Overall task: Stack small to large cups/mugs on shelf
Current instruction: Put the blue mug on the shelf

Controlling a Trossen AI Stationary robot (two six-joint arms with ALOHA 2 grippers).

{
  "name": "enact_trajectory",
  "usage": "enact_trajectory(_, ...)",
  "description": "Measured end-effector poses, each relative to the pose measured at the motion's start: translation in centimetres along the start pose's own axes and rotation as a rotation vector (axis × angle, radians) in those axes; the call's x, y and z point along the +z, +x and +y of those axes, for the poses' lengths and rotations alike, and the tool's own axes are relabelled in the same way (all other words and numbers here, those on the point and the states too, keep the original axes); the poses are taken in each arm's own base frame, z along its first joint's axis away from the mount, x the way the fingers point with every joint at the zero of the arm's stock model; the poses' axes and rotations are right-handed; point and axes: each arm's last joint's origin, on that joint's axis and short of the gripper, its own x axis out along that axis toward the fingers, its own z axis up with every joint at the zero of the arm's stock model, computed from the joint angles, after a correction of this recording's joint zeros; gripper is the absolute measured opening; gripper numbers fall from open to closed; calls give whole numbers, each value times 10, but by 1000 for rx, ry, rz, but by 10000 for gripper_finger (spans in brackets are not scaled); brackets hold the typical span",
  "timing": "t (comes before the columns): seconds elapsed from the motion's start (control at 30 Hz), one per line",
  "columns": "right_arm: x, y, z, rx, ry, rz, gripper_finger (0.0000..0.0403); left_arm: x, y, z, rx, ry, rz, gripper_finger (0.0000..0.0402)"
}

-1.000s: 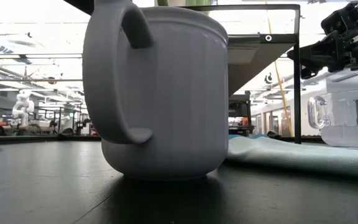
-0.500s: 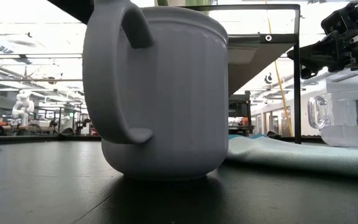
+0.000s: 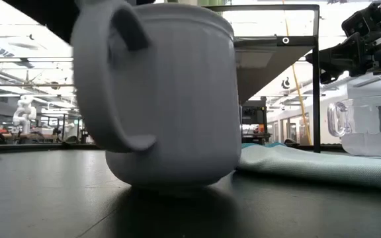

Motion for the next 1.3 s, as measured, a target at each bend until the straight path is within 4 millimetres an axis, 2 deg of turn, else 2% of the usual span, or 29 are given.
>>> enact_trajectory(0.1, 0, 0, 0, 0, 0, 4, 0, -2, 8, 1, 6, 0, 23, 108)
enact_trajectory(0.33, -1, 0, 0, 0, 1, 6, 0, -1, 2, 3, 3, 0, 3, 105)
enact_trajectory(0.4, -1, 0, 0, 0, 1, 6, 0, 0, 2, 3, 0, 7, 0, 89)
enact_trajectory(0.57, -1, 0, 0, 0, 1, 6, 0, -1, 3, 4, -35, 1, 1, 14)
enact_trajectory(0.83, -1, 0, 0, 0, 1, 6, 0, -1, 2, 1, -74, 42, -4, 7)
enact_trajectory(0.97, -1, 0, 0, 0, 1, 6, 0, 2, -15, 0, -71, 48, -35, 6)
enact_trajectory(1.3, -1, 0, 0, 0, 1, 6, 0, -1, -93, 7, -15, 8, -91, 6)
